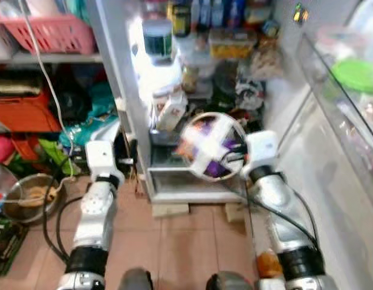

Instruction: Restocking fridge

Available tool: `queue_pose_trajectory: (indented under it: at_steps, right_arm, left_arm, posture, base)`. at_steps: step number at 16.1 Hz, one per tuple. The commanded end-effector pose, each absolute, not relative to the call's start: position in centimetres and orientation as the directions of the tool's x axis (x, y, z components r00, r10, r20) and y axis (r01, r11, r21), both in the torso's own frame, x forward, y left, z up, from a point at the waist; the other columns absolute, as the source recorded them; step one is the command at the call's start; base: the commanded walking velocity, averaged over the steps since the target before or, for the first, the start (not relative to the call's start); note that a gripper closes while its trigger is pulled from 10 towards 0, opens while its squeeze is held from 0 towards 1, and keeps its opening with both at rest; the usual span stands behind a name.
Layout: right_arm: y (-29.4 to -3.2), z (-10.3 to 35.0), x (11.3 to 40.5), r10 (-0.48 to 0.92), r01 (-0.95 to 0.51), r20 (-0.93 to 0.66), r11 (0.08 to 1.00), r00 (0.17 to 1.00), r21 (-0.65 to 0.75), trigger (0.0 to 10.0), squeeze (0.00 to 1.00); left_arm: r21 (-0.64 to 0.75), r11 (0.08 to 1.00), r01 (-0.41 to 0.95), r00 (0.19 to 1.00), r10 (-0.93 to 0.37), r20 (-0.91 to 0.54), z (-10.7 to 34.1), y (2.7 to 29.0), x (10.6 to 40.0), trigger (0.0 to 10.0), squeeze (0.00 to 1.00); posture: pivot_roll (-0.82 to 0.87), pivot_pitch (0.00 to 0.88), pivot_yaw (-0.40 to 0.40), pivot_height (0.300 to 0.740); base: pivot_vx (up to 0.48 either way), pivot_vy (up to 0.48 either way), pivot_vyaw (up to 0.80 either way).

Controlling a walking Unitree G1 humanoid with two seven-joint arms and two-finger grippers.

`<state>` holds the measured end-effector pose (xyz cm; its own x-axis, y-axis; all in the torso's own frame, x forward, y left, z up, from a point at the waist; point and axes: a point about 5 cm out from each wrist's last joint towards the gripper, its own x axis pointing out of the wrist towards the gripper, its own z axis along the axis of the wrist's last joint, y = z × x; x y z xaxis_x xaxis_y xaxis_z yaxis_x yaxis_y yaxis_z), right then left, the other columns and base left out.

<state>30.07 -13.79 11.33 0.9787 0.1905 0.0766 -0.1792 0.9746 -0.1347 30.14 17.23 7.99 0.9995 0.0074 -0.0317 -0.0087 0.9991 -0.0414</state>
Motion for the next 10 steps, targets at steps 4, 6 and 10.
queue_pose_trajectory:
  at_steps: [4,6,10]
  right_arm:
    - [-12.79,12.33,30.25,0.219,-0.203,0.129,0.971,0.967,-0.127,10.0,0.00]
    - [-12.71,12.54,30.16,0.223,-0.207,0.142,0.971,0.965,-0.115,10.0,0.00]
    - [-12.31,12.37,29.97,0.240,-0.229,0.136,0.969,0.961,-0.095,10.0,0.00]
  left_arm:
    - [-0.012,0.999,-0.049,0.998,0.049,-0.042,8.01,18.17,30.24,10.0,0.00]
    - [-0.015,0.998,-0.055,0.998,0.055,-0.038,8.06,18.31,30.16,10.0,0.00]
    - [-0.041,0.996,-0.078,0.996,0.076,-0.053,7.94,18.79,29.93,10.0,0.00]
  posture:
    - [0.04,0.067,0.019,0.740]
    - [0.04,0.066,0.021,0.740]
    - [0.04,0.064,0.022,0.740]
  base:
    - [0.000,0.000,0.00]
    - [0.000,0.000,0.00]
    - [0.000,0.000,0.00]
